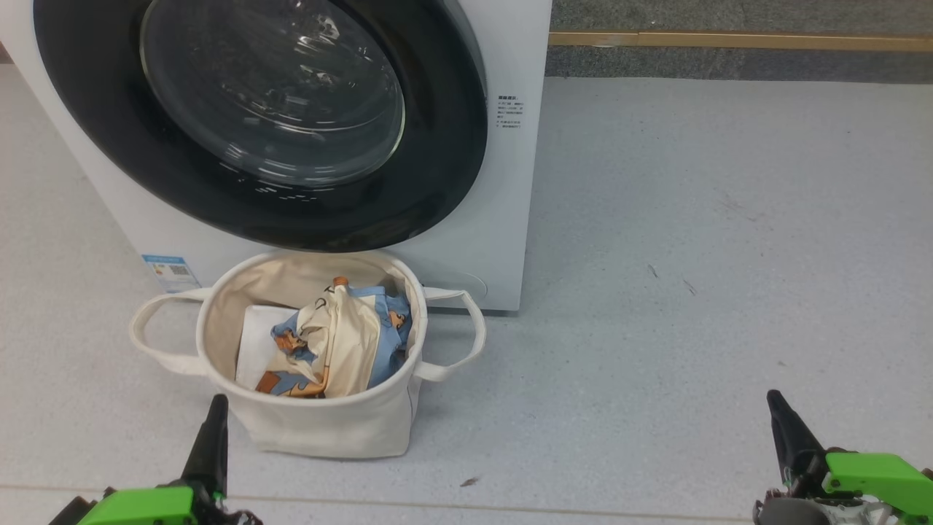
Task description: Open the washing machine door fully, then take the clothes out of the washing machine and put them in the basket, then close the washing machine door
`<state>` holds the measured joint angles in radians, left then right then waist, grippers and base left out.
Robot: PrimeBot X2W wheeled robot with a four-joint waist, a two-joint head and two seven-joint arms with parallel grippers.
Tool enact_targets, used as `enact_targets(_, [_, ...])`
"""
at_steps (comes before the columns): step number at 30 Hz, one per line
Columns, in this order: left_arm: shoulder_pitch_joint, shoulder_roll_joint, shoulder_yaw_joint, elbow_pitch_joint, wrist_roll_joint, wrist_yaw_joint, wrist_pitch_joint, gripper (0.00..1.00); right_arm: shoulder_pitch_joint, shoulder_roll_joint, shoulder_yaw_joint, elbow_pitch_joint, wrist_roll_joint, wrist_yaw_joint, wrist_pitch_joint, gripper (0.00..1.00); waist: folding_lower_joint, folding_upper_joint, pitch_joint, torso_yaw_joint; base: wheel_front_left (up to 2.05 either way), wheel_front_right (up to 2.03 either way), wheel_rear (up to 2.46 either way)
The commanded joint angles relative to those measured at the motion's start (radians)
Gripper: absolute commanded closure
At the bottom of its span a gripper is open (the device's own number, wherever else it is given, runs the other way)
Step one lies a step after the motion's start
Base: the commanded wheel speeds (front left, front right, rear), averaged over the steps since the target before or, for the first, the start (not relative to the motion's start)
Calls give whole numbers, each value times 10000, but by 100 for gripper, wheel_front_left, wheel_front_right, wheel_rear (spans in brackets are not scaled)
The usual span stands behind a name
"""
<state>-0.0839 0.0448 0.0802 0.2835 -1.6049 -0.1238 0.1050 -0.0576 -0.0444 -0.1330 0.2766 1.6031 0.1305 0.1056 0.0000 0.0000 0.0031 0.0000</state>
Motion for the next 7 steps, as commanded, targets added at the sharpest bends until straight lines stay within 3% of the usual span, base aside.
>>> enact_targets(1, [-241,54,334,-385,-39,-69,81,100,-503,-58,193,-318,56,2,76,100,0,0,0,0,0,0,0])
enact_targets(7, [-241,54,334,-385,-39,-69,81,100,-503,-58,193,-318,56,2,76,100,0,0,0,0,0,0,0])
